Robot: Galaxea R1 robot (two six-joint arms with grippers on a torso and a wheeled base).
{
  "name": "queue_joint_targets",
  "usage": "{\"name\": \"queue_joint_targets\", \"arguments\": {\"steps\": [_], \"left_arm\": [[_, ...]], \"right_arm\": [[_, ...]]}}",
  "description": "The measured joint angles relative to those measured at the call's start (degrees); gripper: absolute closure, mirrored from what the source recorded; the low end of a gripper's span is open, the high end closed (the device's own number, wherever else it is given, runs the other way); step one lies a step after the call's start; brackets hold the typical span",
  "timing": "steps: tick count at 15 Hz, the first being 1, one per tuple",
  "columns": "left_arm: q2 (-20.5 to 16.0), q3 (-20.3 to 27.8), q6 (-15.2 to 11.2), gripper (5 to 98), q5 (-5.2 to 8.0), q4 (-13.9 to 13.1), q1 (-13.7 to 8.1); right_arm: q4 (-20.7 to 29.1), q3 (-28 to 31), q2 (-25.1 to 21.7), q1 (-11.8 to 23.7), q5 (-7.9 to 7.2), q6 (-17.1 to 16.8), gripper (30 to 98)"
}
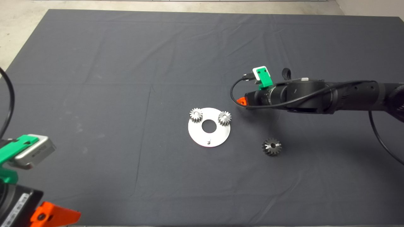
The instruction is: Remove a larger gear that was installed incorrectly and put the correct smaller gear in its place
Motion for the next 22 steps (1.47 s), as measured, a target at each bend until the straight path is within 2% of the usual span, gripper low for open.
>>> {"name": "queue_joint_targets", "arguments": {"steps": [3,8,10,12,14,16,18,19,20,22], "left_arm": [[0.0,0.0,0.0,6.0,-0.02,0.0,0.0],[0.0,0.0,0.0,6.0,-0.02,0.0,0.0],[0.0,0.0,-0.01,6.0,0.0,0.0,0.0],[0.0,0.0,-0.02,6.0,-0.02,0.0,0.0],[0.0,0.0,-0.02,6.0,-0.02,0.0,0.0],[0.0,0.0,0.01,6.0,-0.02,0.0,0.0],[0.0,0.0,-0.01,6.0,-0.02,0.0,0.0],[0.0,0.0,0.01,6.0,-0.02,0.0,0.0],[0.0,0.0,0.01,6.0,-0.02,0.0,0.0],[0.0,0.0,-0.01,6.0,-0.02,0.0,0.0]], "right_arm": [[-1.35,-0.3,0.01,-0.63,0.67,2.23,31.4],[-1.93,-0.3,0.15,-0.63,0.73,2.3,33.0],[-1.95,-0.3,0.17,-0.63,0.84,2.3,37.0],[-1.95,-0.3,0.17,-0.63,0.84,2.3,37.5],[-1.95,-0.3,0.2,-0.63,0.83,2.32,42.8],[-1.95,-0.6,0.37,-0.63,0.89,2.32,42.9],[-1.95,-1.01,0.37,-0.64,0.86,2.32,48.2],[-1.95,-1.35,0.39,-0.64,0.95,2.32,48.2],[-1.96,-1.83,0.39,-0.64,1.19,2.32,48.2],[-1.97,-2.7,0.64,-0.64,3.16,2.3,50.6]]}}
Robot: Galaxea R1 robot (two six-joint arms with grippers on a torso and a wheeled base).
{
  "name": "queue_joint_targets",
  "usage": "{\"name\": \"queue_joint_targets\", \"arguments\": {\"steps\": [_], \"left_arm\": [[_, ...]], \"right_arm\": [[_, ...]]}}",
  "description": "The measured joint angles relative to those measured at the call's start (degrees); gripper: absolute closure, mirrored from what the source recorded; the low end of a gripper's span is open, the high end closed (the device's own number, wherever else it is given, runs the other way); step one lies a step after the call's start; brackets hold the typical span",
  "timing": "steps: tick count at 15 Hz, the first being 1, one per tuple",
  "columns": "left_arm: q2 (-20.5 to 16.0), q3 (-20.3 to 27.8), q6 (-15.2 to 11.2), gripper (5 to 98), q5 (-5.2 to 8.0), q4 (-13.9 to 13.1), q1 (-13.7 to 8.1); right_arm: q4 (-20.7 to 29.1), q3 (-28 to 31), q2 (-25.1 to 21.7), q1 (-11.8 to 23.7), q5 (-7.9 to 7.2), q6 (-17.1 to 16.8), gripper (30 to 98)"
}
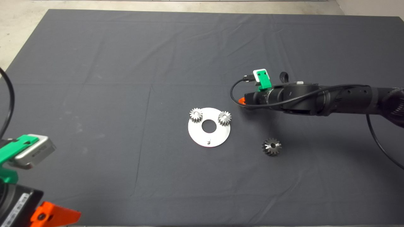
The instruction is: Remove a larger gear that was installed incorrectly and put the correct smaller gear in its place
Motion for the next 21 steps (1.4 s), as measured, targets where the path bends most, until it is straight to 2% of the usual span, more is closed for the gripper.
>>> {"name": "queue_joint_targets", "arguments": {"steps": [1,5,7,11,13,15,17,20,21], "left_arm": [[0.0,0.0,-0.01,6.0,0.0,0.0,0.0],[0.0,0.0,-0.01,6.0,0.0,-0.02,0.0],[-0.02,0.0,0.02,6.0,0.0,-0.02,0.0],[0.0,0.0,-0.01,6.0,0.0,-0.02,0.0],[-0.02,0.0,-0.01,6.0,0.0,-0.02,0.0],[-0.02,0.0,-0.01,6.0,0.0,-0.02,0.0],[-0.02,0.0,0.01,6.0,0.0,-0.02,0.0],[-0.02,0.0,-0.01,6.0,0.0,-0.02,0.0],[-0.02,0.0,0.02,6.0,0.01,-0.04,0.0]], "right_arm": [[0.02,-0.61,0.19,-0.01,0.61,0.01,52.4],[-0.04,-1.32,0.19,-0.08,0.74,0.02,52.5],[-0.09,-1.3,0.19,-0.35,0.74,0.04,56.8],[-0.12,-0.77,0.19,-0.33,0.74,0.06,58.7],[-0.12,0.36,0.22,-0.33,0.84,0.06,63.1],[-0.12,0.48,0.19,-0.33,0.87,0.22,63.4],[-0.12,0.47,0.19,-0.33,0.87,0.23,67.5],[-0.17,0.47,0.19,-0.85,0.87,0.23,67.8],[-0.15,0.47,0.19,-1.15,0.87,0.23,70.9]]}}
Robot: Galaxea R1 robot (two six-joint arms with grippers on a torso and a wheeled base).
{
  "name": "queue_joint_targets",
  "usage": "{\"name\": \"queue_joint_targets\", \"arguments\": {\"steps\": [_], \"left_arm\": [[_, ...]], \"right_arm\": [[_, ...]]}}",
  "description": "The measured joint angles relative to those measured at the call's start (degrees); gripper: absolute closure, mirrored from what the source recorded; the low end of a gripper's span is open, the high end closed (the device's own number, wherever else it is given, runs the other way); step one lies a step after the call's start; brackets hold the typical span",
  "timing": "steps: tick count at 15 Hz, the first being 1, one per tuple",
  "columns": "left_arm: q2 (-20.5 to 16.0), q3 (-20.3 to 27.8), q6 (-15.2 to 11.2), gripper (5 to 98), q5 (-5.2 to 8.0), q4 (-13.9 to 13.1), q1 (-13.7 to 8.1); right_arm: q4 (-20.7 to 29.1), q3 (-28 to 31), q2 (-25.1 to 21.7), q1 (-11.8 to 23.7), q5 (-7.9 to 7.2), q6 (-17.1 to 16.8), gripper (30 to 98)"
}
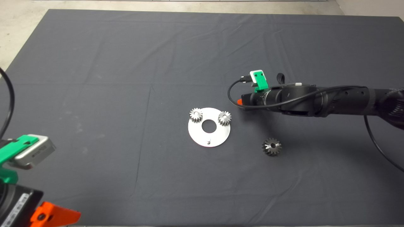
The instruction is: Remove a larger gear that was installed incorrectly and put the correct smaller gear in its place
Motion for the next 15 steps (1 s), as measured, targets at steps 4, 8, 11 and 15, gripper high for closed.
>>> {"name": "queue_joint_targets", "arguments": {"steps": [4,8,11,15], "left_arm": [[0.0,0.0,-0.02,6.0,-0.01,0.0,0.0],[0.0,0.0,-0.01,6.0,-0.01,0.0,0.0],[0.0,0.0,0.0,6.0,-0.01,0.0,0.0],[0.0,0.0,0.0,6.0,-0.01,0.0,0.0]], "right_arm": [[-0.02,0.0,0.0,-0.12,-0.11,0.0,73.7],[-0.02,-0.2,-0.02,-0.15,-0.22,-0.02,77.6],[0.0,-0.91,-0.02,-0.15,-0.06,-0.05,82.8],[-0.04,-1.29,0.0,-0.3,0.3,-0.06,84.4]]}}
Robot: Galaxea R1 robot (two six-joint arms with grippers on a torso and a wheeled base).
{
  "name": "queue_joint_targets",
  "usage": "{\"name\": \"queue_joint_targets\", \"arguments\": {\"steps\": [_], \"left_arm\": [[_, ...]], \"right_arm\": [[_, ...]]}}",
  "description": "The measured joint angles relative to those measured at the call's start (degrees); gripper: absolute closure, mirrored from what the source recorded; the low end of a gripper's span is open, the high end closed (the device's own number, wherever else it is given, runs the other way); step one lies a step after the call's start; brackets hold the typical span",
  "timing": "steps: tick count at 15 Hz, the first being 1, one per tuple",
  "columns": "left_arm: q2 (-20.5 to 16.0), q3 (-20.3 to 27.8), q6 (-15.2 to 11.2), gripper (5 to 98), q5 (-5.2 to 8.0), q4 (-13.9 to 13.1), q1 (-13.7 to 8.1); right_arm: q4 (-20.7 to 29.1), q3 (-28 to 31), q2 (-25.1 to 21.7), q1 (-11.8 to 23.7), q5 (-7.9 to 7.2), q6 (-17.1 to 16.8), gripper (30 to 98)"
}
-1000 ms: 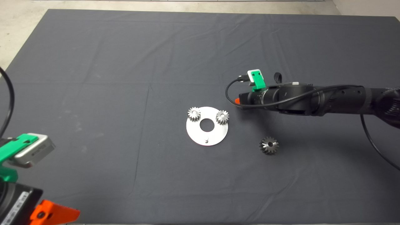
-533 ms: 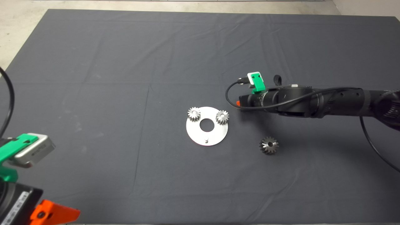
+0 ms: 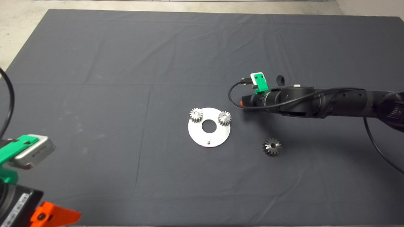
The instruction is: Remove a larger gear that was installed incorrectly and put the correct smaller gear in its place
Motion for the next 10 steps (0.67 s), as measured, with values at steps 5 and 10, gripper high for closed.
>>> {"name": "queue_joint_targets", "arguments": {"steps": [5,10], "left_arm": [[0.0,0.0,-0.02,6.0,0.0,0.0,0.0],[0.01,0.0,-0.02,6.0,0.0,0.0,0.0]], "right_arm": [[0.0,0.0,0.0,0.02,0.0,-0.13,85.3],[0.02,1.03,-0.2,-0.01,-0.84,-0.16,86.8]]}}
